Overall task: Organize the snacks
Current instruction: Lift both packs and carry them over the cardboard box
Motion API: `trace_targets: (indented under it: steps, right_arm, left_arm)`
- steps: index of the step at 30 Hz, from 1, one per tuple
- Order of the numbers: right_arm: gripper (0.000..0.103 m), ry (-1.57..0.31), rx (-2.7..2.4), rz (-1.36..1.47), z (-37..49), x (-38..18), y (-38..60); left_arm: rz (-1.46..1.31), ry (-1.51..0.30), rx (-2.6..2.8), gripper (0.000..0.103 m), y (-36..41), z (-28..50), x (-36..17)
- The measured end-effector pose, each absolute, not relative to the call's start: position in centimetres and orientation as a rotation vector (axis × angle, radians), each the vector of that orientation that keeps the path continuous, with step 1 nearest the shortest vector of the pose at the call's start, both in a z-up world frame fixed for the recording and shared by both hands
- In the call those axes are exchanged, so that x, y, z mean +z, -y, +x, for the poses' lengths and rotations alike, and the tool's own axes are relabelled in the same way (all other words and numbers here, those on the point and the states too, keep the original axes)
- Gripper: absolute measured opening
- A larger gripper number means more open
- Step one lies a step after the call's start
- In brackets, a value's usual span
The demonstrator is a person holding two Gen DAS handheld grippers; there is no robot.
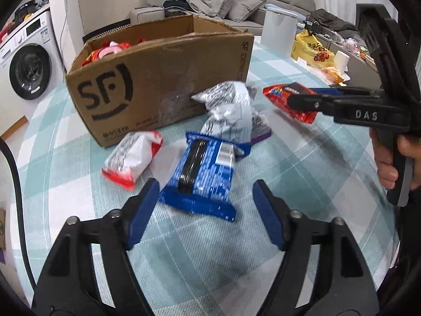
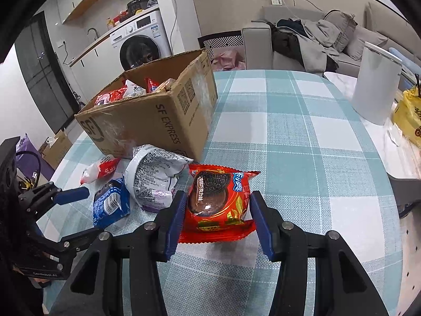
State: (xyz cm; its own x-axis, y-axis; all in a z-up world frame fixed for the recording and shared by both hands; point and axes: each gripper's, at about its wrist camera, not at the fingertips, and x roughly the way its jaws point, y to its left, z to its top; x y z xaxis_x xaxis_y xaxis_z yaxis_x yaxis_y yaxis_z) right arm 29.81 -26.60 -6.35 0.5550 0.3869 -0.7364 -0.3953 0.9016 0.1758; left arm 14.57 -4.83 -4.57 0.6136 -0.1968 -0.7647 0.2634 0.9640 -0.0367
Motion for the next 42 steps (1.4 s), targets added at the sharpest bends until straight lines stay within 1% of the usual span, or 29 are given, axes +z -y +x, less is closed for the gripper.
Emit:
trace_targets:
  steps: [9, 10, 11, 12, 13, 15, 26, 42]
  right_arm:
    - [0.050, -0.859, 0.468, 0.001, 29.7, -6.0, 26.9]
    - [0.050, -0.860, 0.468, 0.002, 29.7, -6.0, 26.9]
    - [0.050, -0.859, 0.469, 0.002, 29.7, -6.0, 26.9]
    - [0.050, -0.859, 0.469, 0.002, 29.7, -6.0, 26.9]
    - [0.050, -0.859, 0.469, 0.003, 29.7, -6.0, 26.9]
    - [0.050, -0.857, 0.470, 0.004, 29.7, -5.9, 27.0]
    - [0.050, -0.834, 0.479, 0.001, 29.2, -5.2, 27.0]
    - [0.050, -0.769, 0.507, 0.015, 28.0, -3.0, 26.9]
  left_arm:
    - [0.079, -0.908, -0.266, 0.071, 5.2, 17.8, -4.7]
    - [0.079, -0.915, -0.269, 0.067, 5.3, 18.3, -5.0]
    - [0.078, -0.922, -0.272, 0.059, 5.4, 18.6, -5.2]
    - [0.082, -0.928, -0.273, 0.055, 5.4, 18.8, -5.4]
    - [0.081, -0.934, -0.280, 0.045, 5.5, 18.9, -5.6]
    - [0.074, -0.925, -0.294, 0.041, 5.5, 18.8, -5.6]
    - [0.040, -0.890, -0.289, 0.041, 4.8, 16.9, -5.2]
    - [-0.016, -0.768, -0.238, 0.041, 0.9, 14.0, -0.1]
